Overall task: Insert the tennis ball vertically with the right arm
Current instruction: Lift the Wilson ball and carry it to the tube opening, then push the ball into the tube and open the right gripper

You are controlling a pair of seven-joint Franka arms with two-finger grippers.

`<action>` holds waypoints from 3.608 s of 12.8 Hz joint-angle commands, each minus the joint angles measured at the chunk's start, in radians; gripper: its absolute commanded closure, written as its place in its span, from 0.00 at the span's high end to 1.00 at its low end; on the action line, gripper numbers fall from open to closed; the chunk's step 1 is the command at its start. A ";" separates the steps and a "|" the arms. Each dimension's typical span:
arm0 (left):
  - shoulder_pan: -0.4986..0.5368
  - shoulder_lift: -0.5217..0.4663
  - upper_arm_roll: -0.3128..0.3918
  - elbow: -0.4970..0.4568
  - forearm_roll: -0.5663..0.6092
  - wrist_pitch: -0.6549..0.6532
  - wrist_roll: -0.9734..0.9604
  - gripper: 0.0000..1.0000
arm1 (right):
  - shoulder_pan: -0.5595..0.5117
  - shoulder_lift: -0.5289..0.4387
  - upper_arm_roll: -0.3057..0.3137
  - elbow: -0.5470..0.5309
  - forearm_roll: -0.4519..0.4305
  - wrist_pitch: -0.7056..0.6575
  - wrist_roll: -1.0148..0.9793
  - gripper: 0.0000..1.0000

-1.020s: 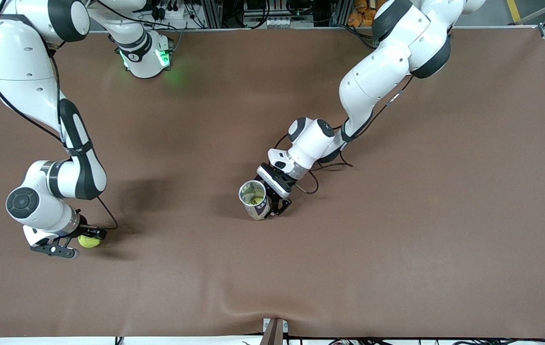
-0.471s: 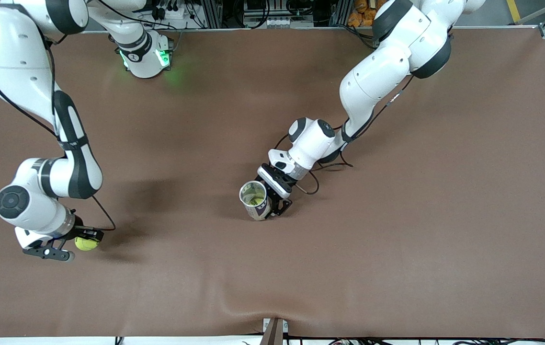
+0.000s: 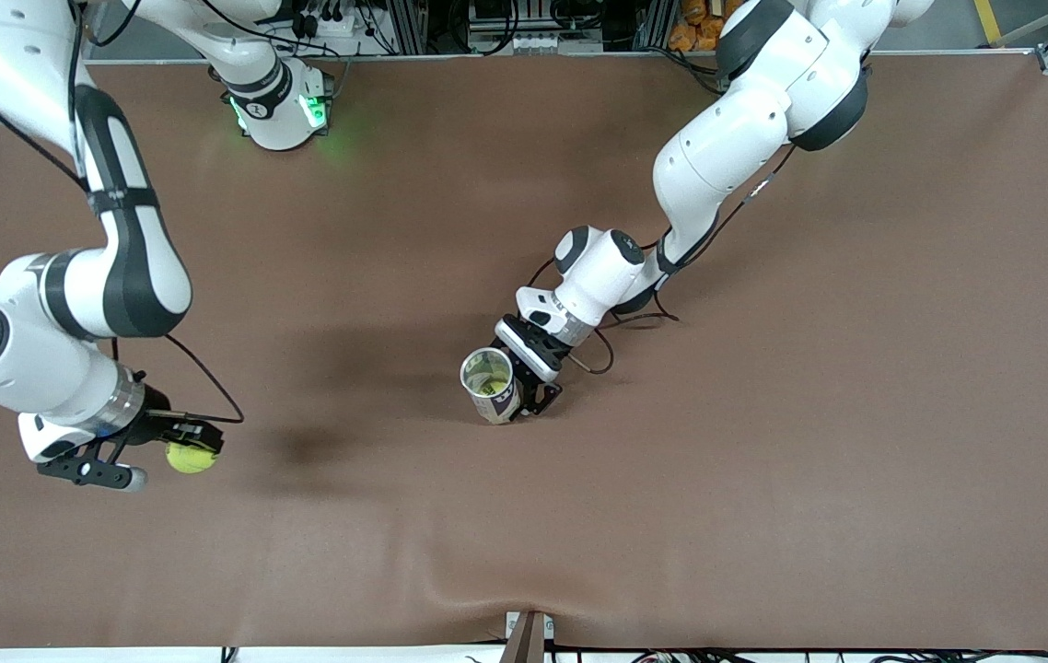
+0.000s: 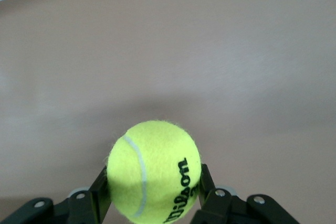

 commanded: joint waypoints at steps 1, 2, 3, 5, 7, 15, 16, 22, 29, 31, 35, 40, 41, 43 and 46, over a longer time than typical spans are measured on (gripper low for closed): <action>0.005 -0.010 0.001 -0.005 0.015 -0.010 0.002 0.83 | 0.079 -0.049 0.029 0.008 0.012 -0.077 0.234 0.60; 0.005 -0.010 0.001 -0.005 0.017 -0.008 0.002 0.83 | 0.114 -0.051 0.030 0.025 0.012 -0.092 0.311 0.60; 0.005 -0.010 0.001 -0.005 0.017 -0.010 0.002 0.83 | 0.162 -0.051 0.030 0.038 0.013 -0.099 0.395 0.60; 0.005 -0.010 0.001 -0.005 0.017 -0.010 0.002 0.83 | 0.263 -0.048 0.030 0.053 0.013 -0.097 0.585 0.60; 0.005 -0.008 0.001 -0.005 0.017 -0.008 0.002 0.83 | 0.350 -0.042 0.029 0.083 0.013 -0.097 0.742 0.60; 0.005 -0.010 0.001 -0.006 0.017 -0.010 0.002 0.83 | 0.547 0.076 0.026 0.215 0.004 -0.061 1.043 0.59; 0.005 -0.010 0.001 -0.005 0.017 -0.010 0.002 0.83 | 0.549 0.089 0.026 0.216 -0.002 -0.047 1.043 0.59; 0.003 -0.008 0.001 -0.005 0.017 -0.010 0.002 0.83 | 0.546 0.139 0.019 0.216 -0.019 0.035 1.031 0.59; 0.003 -0.008 0.001 -0.005 0.017 -0.010 0.000 0.83 | 0.529 0.143 0.019 0.216 -0.024 0.035 1.013 1.00; 0.003 -0.010 0.001 -0.005 0.017 -0.010 0.000 0.83 | 0.529 0.143 0.019 0.216 -0.022 0.035 1.011 1.00; 0.005 -0.010 0.001 -0.005 0.017 -0.010 -0.001 0.85 | 0.527 0.138 0.018 0.217 -0.024 0.035 1.007 1.00; 0.006 -0.011 -0.003 -0.005 0.017 -0.010 -0.004 1.00 | 0.451 0.086 0.021 0.216 -0.010 0.026 0.965 1.00; 0.006 -0.011 -0.003 -0.005 0.017 -0.010 -0.004 1.00 | 0.432 0.065 0.021 0.216 -0.005 0.010 0.920 1.00; 0.008 -0.013 -0.003 -0.005 0.017 -0.010 -0.007 1.00 | 0.374 0.025 0.021 0.216 -0.004 -0.081 0.802 1.00; 0.012 -0.042 -0.005 -0.015 0.003 -0.010 -0.009 1.00 | 0.287 -0.025 0.021 0.213 -0.004 -0.186 0.549 1.00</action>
